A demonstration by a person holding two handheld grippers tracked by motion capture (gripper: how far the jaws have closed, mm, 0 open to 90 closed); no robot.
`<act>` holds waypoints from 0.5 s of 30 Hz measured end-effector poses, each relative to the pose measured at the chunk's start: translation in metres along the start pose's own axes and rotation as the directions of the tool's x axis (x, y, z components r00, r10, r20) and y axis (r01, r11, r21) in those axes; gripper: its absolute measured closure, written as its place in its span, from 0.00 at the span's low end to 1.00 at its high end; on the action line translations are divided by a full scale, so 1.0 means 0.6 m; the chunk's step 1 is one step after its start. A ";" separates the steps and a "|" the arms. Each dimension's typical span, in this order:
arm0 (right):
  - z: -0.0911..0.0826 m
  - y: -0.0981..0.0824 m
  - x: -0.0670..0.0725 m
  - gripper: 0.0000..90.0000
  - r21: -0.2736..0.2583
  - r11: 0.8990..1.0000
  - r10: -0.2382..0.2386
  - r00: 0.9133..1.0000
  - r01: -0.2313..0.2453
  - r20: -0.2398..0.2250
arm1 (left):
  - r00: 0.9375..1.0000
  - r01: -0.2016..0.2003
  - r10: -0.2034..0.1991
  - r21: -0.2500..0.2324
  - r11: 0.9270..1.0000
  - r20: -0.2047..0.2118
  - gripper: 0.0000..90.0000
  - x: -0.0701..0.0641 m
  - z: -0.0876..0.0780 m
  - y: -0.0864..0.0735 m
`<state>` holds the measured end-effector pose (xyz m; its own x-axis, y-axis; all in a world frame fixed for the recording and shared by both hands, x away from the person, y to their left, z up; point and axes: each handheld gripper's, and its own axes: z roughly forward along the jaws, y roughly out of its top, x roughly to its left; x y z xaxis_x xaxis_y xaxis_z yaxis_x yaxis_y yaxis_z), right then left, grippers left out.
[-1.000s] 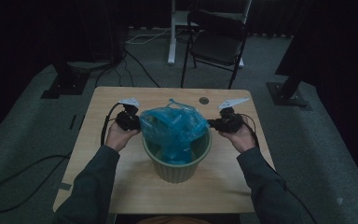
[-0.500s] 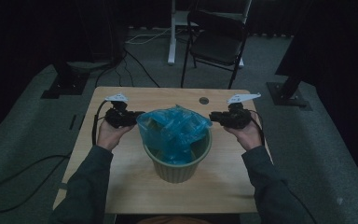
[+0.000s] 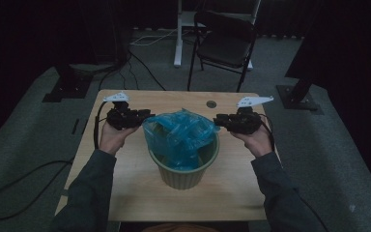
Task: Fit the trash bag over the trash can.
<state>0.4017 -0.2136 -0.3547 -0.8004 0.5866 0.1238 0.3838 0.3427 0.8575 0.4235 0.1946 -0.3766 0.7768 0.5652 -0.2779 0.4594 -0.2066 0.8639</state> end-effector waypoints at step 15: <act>0.013 -0.008 0.008 0.94 0.048 0.998 -0.026 0.999 0.028 -0.048 | 1.000 -0.019 0.019 0.024 1.000 0.010 0.82 -0.011 0.008 -0.003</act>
<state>0.3994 -0.2068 -0.3621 -0.8310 0.5420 0.1254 0.3828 0.3936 0.8358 0.4193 0.1874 -0.3781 0.7895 0.5533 -0.2657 0.4548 -0.2367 0.8585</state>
